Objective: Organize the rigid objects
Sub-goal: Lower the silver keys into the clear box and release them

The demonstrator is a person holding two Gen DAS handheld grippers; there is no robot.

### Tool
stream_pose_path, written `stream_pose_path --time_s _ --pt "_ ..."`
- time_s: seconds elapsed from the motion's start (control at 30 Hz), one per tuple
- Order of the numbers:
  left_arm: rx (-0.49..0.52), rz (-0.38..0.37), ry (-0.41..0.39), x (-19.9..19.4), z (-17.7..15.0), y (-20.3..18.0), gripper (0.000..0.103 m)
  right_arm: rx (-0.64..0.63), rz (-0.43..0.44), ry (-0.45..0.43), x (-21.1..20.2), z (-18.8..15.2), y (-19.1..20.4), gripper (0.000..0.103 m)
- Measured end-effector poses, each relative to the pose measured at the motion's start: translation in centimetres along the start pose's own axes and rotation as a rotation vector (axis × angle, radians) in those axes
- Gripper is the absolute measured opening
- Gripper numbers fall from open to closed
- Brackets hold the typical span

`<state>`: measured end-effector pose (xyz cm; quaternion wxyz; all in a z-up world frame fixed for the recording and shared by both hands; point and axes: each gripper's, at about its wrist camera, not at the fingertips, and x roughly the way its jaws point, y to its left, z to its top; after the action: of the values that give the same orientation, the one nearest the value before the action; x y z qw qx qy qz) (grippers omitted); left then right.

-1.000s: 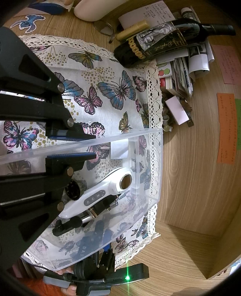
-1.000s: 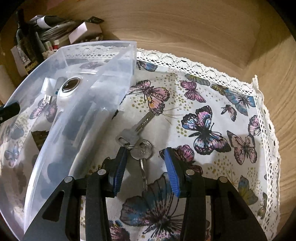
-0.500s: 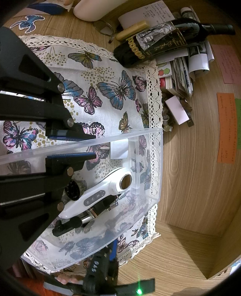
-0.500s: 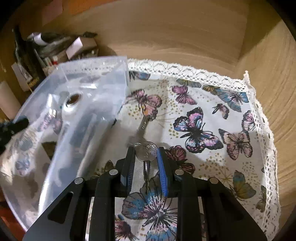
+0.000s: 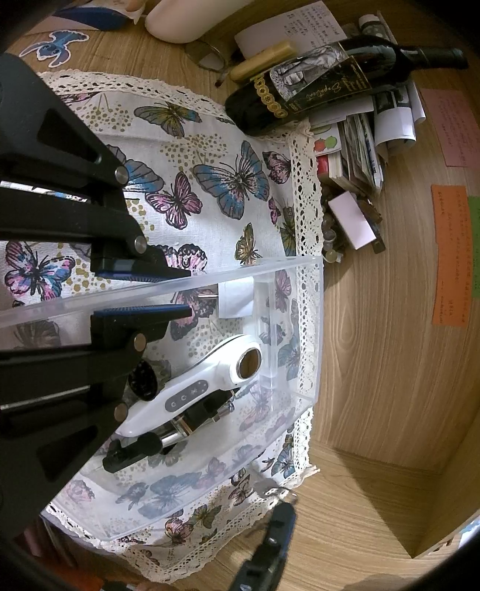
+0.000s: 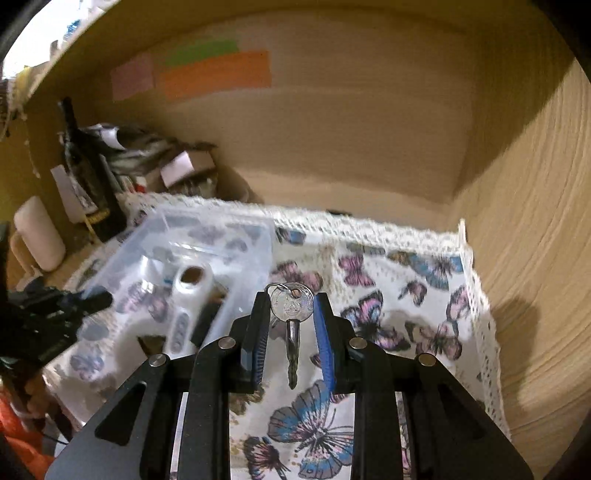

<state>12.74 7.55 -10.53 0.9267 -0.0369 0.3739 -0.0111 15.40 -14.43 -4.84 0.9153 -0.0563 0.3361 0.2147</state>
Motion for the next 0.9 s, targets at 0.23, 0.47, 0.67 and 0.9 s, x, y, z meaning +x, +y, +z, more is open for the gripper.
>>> stream_pose_path --time_s 0.23,0.47,0.67,0.9 --pt "0.002 0.003 0.000 0.0 0.0 -0.1 0.010 -0.050 0.058 -0.083 -2.1 1.9 2.5 0.022" --pt "0.002 0.003 0.000 0.0 0.0 -0.1 0.010 -0.105 0.136 -0.095 -1.9 2.5 5.1 0.022" --pt "0.001 0.003 0.000 0.0 0.0 -0.1 0.010 -0.118 0.169 0.005 1.3 1.5 6.4 0.022" --pt "0.000 0.002 0.000 0.0 0.0 -0.1 0.010 -0.135 0.149 0.102 4.4 0.3 6.9 0.022"
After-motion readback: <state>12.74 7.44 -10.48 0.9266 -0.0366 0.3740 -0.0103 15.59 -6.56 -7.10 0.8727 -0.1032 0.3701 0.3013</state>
